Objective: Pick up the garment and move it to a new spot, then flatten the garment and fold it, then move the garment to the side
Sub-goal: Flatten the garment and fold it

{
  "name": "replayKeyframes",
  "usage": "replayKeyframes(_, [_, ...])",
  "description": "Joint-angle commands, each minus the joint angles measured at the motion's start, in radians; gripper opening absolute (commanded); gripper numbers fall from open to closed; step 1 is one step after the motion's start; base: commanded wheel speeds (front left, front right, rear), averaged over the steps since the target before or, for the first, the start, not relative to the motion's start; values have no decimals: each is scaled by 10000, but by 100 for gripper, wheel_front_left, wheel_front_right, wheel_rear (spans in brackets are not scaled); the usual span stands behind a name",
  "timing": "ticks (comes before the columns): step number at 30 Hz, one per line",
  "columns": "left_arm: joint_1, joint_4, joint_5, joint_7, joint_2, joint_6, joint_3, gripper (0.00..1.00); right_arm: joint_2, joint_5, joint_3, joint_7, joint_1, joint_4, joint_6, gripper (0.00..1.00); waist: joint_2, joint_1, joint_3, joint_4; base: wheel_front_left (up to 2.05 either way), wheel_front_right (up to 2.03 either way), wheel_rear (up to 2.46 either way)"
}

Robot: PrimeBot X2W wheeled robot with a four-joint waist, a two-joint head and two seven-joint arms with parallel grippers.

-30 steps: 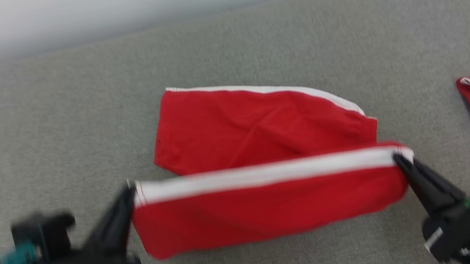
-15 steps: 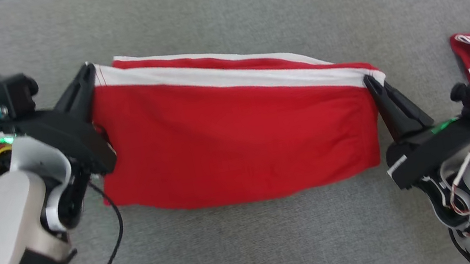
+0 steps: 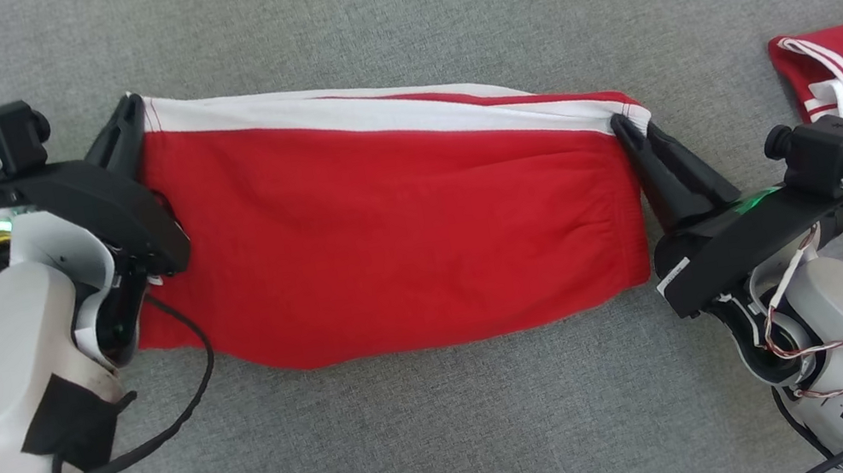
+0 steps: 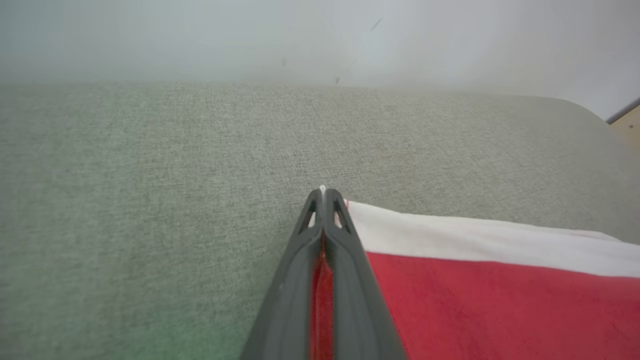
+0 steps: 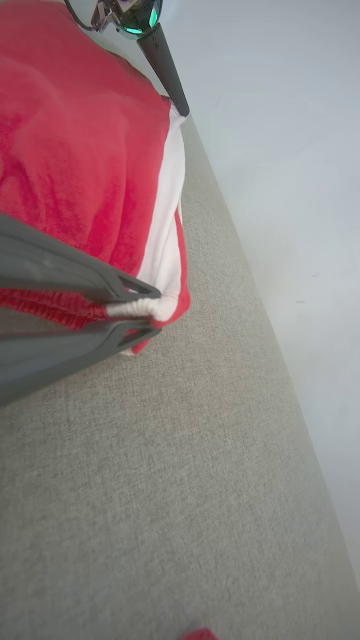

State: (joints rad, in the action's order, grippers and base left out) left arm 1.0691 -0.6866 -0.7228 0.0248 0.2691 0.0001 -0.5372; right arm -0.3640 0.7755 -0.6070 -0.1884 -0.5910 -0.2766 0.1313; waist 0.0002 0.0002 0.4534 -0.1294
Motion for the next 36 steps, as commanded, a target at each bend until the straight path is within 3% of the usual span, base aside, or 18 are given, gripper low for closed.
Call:
replayKeyframes(1, [93, -178, -146, -128, -51, -83, -21, 29, -50, 53, -77, -107, -93, -75, -11, 100, -2, -2, -53, 17, 0, 0, 0])
replayKeyframes(2, [107, -303, -108, -214, -74, -148, -37, 100, -74, 60, -115, -178, -83, -120, -11, 100, -2, -2, -90, 35, 0, 0, 0])
replayKeyframes(5, [68, -450, -34, -462, -97, -173, -53, 100, -113, 35, -176, -274, 19, -124, -11, 100, -2, -2, -179, 84, 0, 0, 0])
replayKeyframes(8, [-239, -411, 117, -1118, -84, 70, -14, 100, -336, -388, -112, -504, 213, -91, -11, 100, -2, -2, -357, 182, 0, 0, 0])
replayKeyframes(12, [-855, 61, 351, -2186, 46, 713, 219, 100, -261, -950, 562, -692, 761, 53, -11, 100, -2, -2, -596, 363, 0, 0, 0])
replayKeyframes(13, [-1306, 503, 452, -2538, 126, 1071, 372, 100, -142, -1262, 1014, -747, 1080, 219, -11, 100, -2, -2, -721, 460, 0, 0, 0])
replayKeyframes(14, [-1306, 503, 452, -2538, 126, 1071, 372, 100, -142, -1262, 1014, -747, 1080, 219, -11, 100, -2, -2, -721, 460, 0, 0, 0])
replayKeyframes(16, [-2162, 1495, 615, -2807, 210, 1582, 721, 100, 39, -1895, 1714, -767, 1614, 583, -11, 100, -2, -2, -912, 618, 0, 0, 0])
replayKeyframes(23, [-4803, 5105, 2005, -2877, 100, 2669, 2240, 100, 476, -3437, 2738, -773, 2677, 1421, -11, 100, -2, -2, -1351, 877, 0, 0, 0])
replayKeyframes(29, [-6841, 6812, 3354, -2881, -290, 2755, 2805, 100, 816, -4178, 3342, -774, 3391, 1737, -11, 100, -2, -2, -1798, 995, 0, 0, 0])
replayKeyframes(36, [-8173, 7209, 4212, -2883, -558, 2687, 2819, 100, 1108, -4687, 3668, -756, 4191, 1925, -11, 100, -2, -2, -2218, 1007, 0, 0, 0])
